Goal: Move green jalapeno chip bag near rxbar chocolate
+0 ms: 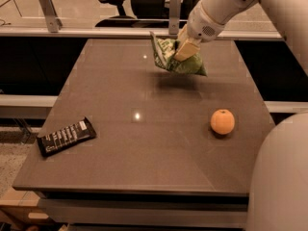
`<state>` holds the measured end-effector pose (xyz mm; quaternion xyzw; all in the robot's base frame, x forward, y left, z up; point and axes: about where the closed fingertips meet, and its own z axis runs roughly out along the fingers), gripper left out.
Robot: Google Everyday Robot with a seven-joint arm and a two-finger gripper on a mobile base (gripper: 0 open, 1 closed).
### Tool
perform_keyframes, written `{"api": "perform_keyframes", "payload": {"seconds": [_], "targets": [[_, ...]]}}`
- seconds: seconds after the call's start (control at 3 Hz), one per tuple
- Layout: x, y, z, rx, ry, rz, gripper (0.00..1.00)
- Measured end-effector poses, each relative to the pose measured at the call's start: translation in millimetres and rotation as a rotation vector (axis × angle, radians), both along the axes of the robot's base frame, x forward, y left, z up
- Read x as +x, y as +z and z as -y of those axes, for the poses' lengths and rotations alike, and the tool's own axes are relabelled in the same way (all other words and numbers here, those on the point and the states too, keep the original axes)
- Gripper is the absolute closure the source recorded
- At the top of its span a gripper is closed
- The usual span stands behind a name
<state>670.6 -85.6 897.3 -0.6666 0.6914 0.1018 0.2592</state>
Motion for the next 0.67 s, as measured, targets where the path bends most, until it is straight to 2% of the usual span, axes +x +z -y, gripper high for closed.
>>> {"api": "perform_keyframes", "payload": {"seconds": [0.33, 0.67], "targets": [[-7.5, -1.2, -26.0, -0.007, 0.041, -0.004, 1.00], [-35.1, 5.0, -51.7, -0.038, 0.060, 0.007, 1.00]]}}
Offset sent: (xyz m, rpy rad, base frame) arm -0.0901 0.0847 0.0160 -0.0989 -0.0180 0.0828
